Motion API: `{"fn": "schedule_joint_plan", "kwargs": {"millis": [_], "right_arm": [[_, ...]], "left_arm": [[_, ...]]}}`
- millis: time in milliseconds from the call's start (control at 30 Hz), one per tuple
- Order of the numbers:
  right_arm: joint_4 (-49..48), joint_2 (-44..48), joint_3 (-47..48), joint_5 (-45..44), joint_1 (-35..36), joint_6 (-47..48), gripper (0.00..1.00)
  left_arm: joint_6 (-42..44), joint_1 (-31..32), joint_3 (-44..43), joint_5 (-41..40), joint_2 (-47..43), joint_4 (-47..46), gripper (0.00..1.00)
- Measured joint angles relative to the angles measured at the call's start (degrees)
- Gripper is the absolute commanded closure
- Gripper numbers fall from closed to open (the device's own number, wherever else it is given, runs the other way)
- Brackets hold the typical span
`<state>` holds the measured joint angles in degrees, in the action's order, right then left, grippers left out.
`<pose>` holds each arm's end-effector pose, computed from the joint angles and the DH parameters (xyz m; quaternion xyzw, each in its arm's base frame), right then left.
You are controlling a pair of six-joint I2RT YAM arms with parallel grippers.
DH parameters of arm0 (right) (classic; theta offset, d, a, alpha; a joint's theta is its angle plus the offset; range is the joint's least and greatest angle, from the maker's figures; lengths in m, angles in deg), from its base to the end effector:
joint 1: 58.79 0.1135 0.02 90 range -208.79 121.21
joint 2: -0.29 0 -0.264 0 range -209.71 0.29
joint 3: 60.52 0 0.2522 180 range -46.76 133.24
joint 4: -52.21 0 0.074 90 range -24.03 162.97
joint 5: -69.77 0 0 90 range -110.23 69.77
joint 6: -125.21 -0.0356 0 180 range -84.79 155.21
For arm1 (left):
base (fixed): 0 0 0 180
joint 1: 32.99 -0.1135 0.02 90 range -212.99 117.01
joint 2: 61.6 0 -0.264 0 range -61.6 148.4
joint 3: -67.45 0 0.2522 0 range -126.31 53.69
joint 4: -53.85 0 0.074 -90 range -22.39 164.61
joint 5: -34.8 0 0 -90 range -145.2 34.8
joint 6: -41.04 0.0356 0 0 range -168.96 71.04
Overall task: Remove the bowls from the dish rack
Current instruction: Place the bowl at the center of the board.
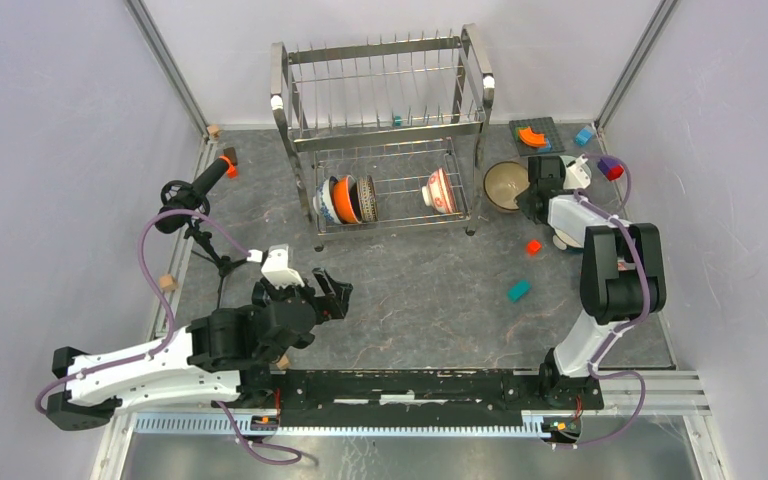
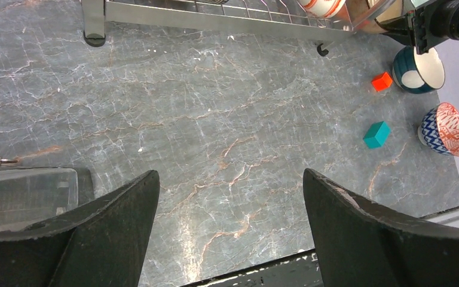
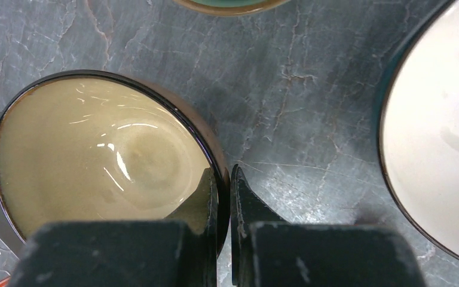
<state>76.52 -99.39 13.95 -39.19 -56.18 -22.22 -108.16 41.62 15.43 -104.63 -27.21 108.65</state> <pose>0.3626 0.0050 0.1844 0.4766 0.7953 0.0369 0.3728 0.0579 -0.1084 0.2803 -0.0752 0.8312 -0.2248 0.5030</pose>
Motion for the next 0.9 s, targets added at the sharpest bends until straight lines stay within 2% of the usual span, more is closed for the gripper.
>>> {"fn": "schedule_joint_plan", "kwargs": {"millis": [200,567,900], "right_arm": [[0.0,-1.9,2.0,1.0,0.0,0.3,0.94],[-1.0,-4.3,3.8,3.7,0.0,1.4,0.73],[-3.0,-4.3,4.7,5.0,0.0,3.0,0.44]], "left_arm": [[-1.3,0.0,0.2,0.0,0.4,0.0,0.06],[-2.9,0.0,0.3,0.1,2.2,0.0,0.05],[-4.0,0.0,0.9,1.1,2.7,-0.1,0.02]]}}
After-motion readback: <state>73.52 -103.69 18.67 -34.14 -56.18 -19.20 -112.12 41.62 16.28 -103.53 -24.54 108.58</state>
